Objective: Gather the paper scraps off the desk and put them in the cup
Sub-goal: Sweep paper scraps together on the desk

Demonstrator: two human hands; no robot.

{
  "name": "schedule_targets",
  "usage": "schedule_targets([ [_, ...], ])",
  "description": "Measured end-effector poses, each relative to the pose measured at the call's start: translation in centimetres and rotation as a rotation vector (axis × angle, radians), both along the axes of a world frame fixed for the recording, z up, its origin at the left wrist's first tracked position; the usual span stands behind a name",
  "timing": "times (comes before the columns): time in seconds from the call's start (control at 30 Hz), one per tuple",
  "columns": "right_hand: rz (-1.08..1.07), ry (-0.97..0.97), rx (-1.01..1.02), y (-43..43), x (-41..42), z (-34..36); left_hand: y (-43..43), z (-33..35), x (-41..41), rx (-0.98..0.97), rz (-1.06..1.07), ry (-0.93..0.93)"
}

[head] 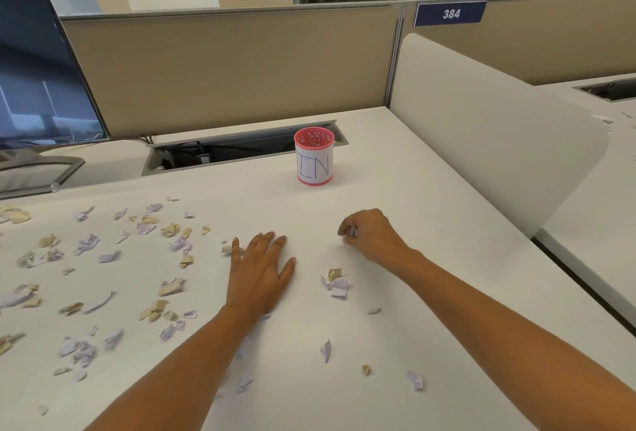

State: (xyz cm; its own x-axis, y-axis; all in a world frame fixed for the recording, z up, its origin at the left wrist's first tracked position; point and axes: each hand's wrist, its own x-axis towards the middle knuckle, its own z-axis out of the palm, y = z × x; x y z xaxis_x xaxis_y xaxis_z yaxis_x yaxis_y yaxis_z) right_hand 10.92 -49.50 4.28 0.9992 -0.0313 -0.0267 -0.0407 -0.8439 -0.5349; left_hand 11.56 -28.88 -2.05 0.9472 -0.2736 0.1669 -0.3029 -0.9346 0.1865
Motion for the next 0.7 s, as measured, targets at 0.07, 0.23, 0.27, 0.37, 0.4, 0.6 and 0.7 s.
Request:
schedule_targets([
  [0.07, -0.01, -0.034, 0.022, 0.3, 1.5, 1.4, 0.0, 0.1, 0.1, -0.016, -0.001, -0.003],
  [0.23, -0.074, -0.091, 0.072, 1.3, 5.7, 4.1, 0.1, -0.1, 0.1, -0.035, -0.004, -0.002],
  [0.27, -0.087, -0.102, 0.08, 1.5, 6.5, 4.5, 0.1, -0.1, 0.2, -0.038, -0.003, -0.005],
  [0.37, -0.119, -0.158, 0.121, 2.1, 8.7, 5.5, 0.1, -0.3, 0.3, -0.032, -0.004, -0.016],
  [0.4, -0.127, -0.179, 0.125, 2.3, 9.5, 5.9, 0.1, -0.3, 0.3, -0.039, -0.005, -0.017],
  [0.6, -0.182, -0.224, 0.057, 3.0, 13.8, 7.4, 0.1, -0.4, 0.3, -0.038, -0.005, -0.026],
  [0.7, -0.222, -0.226, 0.083, 3.0, 14.9, 7.3, 0.1, -0.5, 0.3, -0.042, -0.006, -0.033],
])
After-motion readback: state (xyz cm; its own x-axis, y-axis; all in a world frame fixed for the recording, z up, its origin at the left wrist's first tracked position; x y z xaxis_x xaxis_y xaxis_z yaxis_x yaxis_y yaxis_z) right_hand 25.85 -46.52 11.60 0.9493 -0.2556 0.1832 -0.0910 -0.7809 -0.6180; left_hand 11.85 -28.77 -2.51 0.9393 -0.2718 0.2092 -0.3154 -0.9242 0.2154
